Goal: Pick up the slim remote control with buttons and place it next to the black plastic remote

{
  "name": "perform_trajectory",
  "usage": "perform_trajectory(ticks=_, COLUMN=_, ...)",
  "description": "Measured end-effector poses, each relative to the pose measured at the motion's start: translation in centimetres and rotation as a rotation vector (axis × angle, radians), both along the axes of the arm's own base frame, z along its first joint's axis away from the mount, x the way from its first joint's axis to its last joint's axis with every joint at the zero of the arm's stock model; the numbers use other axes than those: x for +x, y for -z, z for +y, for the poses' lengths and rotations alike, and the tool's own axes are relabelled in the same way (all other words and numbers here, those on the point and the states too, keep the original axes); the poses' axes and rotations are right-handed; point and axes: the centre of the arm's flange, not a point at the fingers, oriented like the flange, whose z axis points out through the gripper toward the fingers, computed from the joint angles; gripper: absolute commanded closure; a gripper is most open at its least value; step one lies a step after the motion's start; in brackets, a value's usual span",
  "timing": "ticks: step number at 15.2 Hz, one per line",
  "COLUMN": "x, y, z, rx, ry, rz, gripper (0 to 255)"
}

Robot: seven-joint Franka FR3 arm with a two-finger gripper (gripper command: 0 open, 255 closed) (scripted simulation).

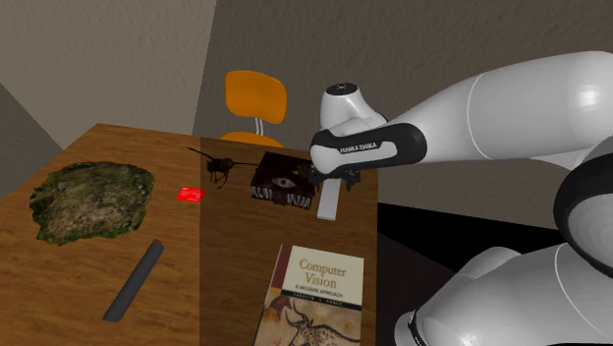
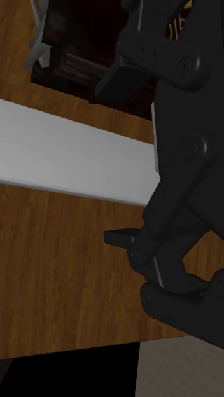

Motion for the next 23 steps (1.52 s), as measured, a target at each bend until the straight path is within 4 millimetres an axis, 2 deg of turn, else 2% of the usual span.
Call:
perform_trajectory(ticks=5, x=-0.3, y=0.7, z=-0.6, rx=-0.009, ry=0.000, rz=-0.019, gripper=0)
perform_trajectory(ticks=8, x=0.7, y=0.5, z=-0.6, rx=-0.030, ry=0.001, rz=-0.070, gripper=0)
perform_trajectory(ticks=9, x=0.7, y=0.4, z=-0.5, rx=-0.032, ry=0.004, rz=-0.074, gripper=255)
perform_trajectory(ticks=12, x=1.3, y=-0.3, z=0.1, rx=-0.041, ry=-0.009, rz=-0.099, gripper=255)
perform_trajectory(ticks=14, x=1.6, y=1.2, z=-0.4, rx=-0.034, ry=-0.007, rz=-0.080, gripper=255)
perform_trajectory(ticks=18, x=1.3, y=1.1, z=-1.2, rx=-0.033, ry=-0.006, rz=-0.077, gripper=255)
perform_trajectory(ticks=23, x=1.0, y=1.1, z=-0.8, rx=-0.027, ry=0.005, rz=-0.055, gripper=255)
